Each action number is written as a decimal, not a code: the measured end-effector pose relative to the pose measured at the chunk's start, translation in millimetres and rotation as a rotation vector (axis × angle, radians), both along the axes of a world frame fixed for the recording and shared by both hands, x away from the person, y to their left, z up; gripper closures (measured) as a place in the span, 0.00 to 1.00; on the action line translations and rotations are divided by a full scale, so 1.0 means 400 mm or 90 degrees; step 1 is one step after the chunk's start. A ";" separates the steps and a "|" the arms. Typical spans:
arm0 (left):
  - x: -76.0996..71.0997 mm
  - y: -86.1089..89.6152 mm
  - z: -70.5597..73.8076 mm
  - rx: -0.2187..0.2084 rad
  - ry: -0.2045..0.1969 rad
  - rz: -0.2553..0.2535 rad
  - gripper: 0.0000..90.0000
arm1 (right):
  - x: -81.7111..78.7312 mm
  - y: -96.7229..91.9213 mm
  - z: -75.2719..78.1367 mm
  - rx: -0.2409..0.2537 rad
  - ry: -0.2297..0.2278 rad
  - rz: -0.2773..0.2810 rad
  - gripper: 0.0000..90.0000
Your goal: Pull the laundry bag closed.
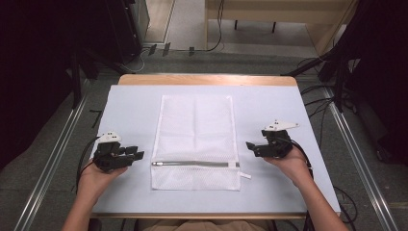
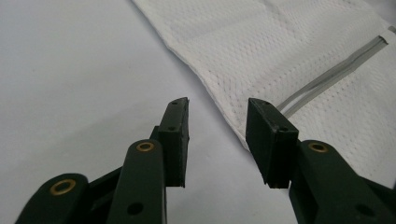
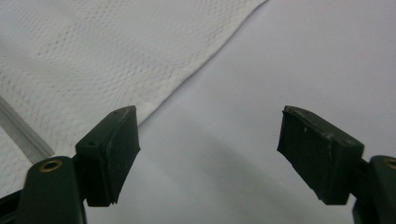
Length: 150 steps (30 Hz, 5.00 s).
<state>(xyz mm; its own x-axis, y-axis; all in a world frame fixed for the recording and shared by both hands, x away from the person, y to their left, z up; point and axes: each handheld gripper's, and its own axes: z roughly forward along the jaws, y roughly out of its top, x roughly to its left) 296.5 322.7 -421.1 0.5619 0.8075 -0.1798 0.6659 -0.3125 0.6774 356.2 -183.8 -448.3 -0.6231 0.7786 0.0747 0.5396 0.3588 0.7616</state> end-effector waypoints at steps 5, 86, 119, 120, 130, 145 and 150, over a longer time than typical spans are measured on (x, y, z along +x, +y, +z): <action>0.007 0.007 0.002 -0.033 0.054 0.025 0.68 | -0.004 0.004 0.000 0.006 0.017 0.013 0.31; 0.020 0.002 0.002 -0.048 0.076 0.025 0.40 | -0.050 0.138 0.075 -0.033 0.059 0.131 0.56; 0.020 0.002 0.000 -0.044 0.078 0.020 0.40 | -0.050 0.314 0.114 -0.007 0.063 0.209 0.56; 0.020 0.003 -0.001 -0.046 0.079 0.021 0.40 | -0.052 0.318 0.114 -0.008 0.065 0.210 0.56; 0.022 0.008 -0.002 -0.048 0.080 0.024 0.40 | -0.058 0.369 0.113 -0.006 0.060 0.237 0.62; 0.022 0.013 -0.004 -0.046 0.078 0.023 0.40 | -0.064 0.453 0.098 -0.010 0.068 0.278 0.67; 0.023 0.009 -0.005 -0.050 0.078 0.021 0.40 | -0.065 0.477 0.090 -0.011 0.071 0.285 0.68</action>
<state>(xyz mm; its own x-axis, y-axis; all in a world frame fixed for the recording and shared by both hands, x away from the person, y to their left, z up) 305.6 326.2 -422.9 0.5048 0.8058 -0.3095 0.7544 -0.2376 0.6119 330.1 7.1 -412.2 -0.8872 0.4362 0.1502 0.4072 0.5872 0.6996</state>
